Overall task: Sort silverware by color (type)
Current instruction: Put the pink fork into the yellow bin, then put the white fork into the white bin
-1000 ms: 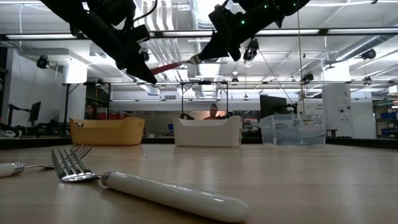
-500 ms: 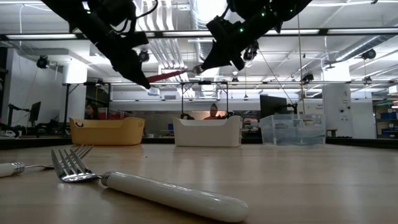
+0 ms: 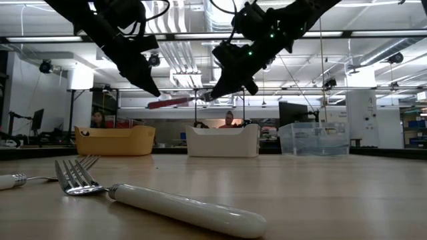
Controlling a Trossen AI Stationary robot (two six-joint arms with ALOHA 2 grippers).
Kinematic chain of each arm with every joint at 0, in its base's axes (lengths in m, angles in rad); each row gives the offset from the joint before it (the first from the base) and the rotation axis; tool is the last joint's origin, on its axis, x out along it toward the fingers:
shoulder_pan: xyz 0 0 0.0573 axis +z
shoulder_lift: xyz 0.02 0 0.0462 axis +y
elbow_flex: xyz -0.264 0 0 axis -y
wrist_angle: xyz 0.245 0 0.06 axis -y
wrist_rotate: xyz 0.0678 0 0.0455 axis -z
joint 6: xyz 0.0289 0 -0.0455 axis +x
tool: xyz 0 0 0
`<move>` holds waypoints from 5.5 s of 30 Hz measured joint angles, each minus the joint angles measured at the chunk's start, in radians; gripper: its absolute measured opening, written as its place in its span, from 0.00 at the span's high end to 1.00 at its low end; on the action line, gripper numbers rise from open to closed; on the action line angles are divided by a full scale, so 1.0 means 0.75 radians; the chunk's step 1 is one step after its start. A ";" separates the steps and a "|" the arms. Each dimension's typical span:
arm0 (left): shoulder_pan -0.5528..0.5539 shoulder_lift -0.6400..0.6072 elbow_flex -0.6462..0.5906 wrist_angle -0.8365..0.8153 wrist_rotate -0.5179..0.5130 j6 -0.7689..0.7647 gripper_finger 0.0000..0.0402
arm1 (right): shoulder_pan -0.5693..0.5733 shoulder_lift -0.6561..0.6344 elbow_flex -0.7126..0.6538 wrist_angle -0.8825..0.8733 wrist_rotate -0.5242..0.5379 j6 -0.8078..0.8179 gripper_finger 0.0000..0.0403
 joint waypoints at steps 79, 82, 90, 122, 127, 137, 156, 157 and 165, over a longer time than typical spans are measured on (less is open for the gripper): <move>0.381 0.084 0.001 -0.145 0.082 0.068 0.94 | -0.053 -0.083 0.003 -0.016 0.002 0.297 0.64; 0.493 0.072 0.005 -0.229 0.135 0.099 0.94 | -0.052 -0.083 0.003 -0.020 0.002 0.297 0.65; 0.690 0.177 0.220 -0.625 0.251 0.104 0.94 | -0.052 -0.083 0.003 -0.018 0.003 0.286 0.65; 0.774 0.676 0.496 -0.869 0.314 0.213 0.91 | -0.052 -0.081 0.003 -0.044 0.003 0.227 0.63; 0.775 0.674 0.496 -0.865 0.311 0.210 0.86 | -0.052 -0.081 0.003 -0.044 0.003 0.227 0.63; 0.775 0.673 0.496 -0.859 0.246 0.169 0.75 | -0.052 -0.081 0.003 -0.044 0.003 0.227 0.63; 0.763 0.430 0.424 -0.903 0.260 -0.051 0.75 | -0.051 -0.081 0.002 -0.043 0.003 0.214 0.63; 0.756 0.405 0.406 -0.903 0.269 -0.076 0.75 | -0.051 -0.081 0.001 -0.043 0.003 0.214 0.63; 0.611 0.173 0.211 -0.811 0.362 -0.257 0.75 | -0.051 -0.081 -0.015 -0.043 0.003 0.215 0.63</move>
